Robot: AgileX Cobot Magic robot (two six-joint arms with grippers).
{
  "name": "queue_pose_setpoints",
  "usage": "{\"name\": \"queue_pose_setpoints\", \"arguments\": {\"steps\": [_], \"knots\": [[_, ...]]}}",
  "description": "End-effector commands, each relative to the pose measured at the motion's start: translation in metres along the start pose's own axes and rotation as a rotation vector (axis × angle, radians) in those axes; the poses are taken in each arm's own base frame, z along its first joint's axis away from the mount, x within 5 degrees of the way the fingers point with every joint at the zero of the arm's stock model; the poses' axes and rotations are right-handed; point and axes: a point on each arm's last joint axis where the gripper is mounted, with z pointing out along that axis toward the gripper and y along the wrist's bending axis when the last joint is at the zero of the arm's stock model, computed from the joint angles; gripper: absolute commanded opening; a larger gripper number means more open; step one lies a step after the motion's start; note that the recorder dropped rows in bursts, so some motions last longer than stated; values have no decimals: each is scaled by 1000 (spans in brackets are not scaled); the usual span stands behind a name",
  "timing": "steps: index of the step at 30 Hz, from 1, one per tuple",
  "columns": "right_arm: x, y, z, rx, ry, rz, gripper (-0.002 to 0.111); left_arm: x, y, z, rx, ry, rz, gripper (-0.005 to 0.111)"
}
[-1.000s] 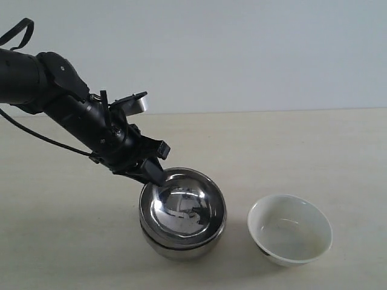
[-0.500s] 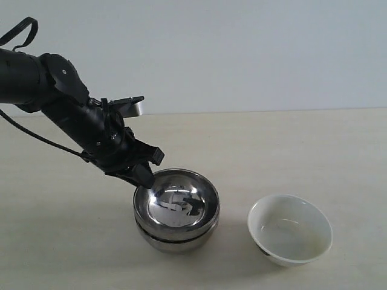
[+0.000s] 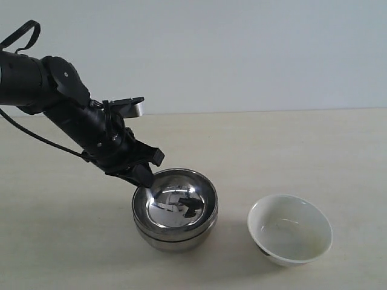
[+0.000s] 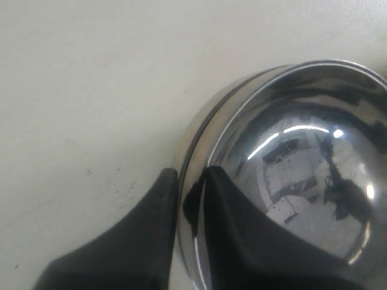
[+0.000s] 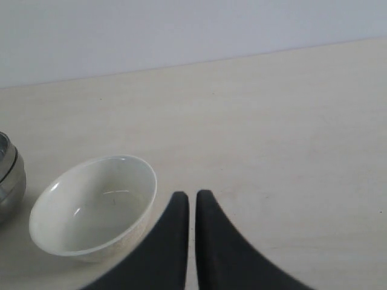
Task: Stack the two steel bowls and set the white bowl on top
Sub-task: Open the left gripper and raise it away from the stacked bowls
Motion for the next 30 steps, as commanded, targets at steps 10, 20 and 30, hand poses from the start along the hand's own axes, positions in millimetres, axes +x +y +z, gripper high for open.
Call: {"name": "queue_pose_setpoints", "arguments": {"steps": [10, 20, 30], "knots": [[-1, 0, 0, 0, -13, 3, 0, -1, -1, -2, -7, -13, -2, 14], [-1, 0, 0, 0, -13, 3, 0, -3, -8, -26, -31, -54, 43, 51], [-1, 0, 0, 0, -13, 3, 0, -2, -18, -35, 33, -48, 51, 51]]}}
